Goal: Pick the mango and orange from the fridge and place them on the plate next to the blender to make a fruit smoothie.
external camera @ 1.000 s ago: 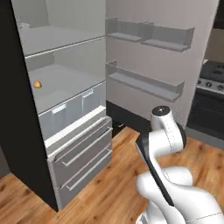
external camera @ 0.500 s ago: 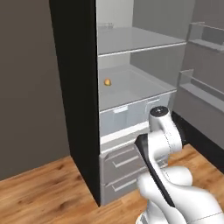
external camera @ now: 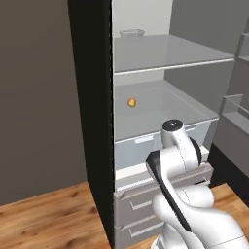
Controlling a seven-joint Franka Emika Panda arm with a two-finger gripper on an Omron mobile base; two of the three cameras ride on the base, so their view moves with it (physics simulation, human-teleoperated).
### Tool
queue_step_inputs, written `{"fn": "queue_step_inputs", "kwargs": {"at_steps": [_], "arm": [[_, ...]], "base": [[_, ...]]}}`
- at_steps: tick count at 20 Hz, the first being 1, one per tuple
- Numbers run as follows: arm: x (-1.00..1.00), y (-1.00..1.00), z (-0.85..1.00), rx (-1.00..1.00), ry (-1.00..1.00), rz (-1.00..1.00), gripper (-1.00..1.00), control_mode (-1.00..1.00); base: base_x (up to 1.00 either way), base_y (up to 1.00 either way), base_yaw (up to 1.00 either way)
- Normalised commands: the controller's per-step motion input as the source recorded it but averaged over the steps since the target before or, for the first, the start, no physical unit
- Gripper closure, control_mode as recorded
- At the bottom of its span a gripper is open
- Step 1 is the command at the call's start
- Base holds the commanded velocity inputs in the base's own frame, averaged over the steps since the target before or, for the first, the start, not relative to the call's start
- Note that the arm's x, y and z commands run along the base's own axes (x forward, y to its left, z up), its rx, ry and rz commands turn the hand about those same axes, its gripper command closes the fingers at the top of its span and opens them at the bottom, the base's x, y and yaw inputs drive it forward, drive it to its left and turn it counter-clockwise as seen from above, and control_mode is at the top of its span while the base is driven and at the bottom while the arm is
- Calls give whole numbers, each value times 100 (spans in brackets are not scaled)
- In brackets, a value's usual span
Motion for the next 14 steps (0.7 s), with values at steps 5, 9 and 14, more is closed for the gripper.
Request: {"fn": "queue_step_inputs", "kwargs": {"at_steps": [5, 9, 14], "arm": [[0, 0, 0, 0, 0, 0, -100, 100], [0, 0, 0, 0, 0, 0, -100, 100], [0, 0, 0, 0, 0, 0, -100, 100]], "base": [[39, -34, 17], [55, 0, 15], [28, -11, 16]]}}
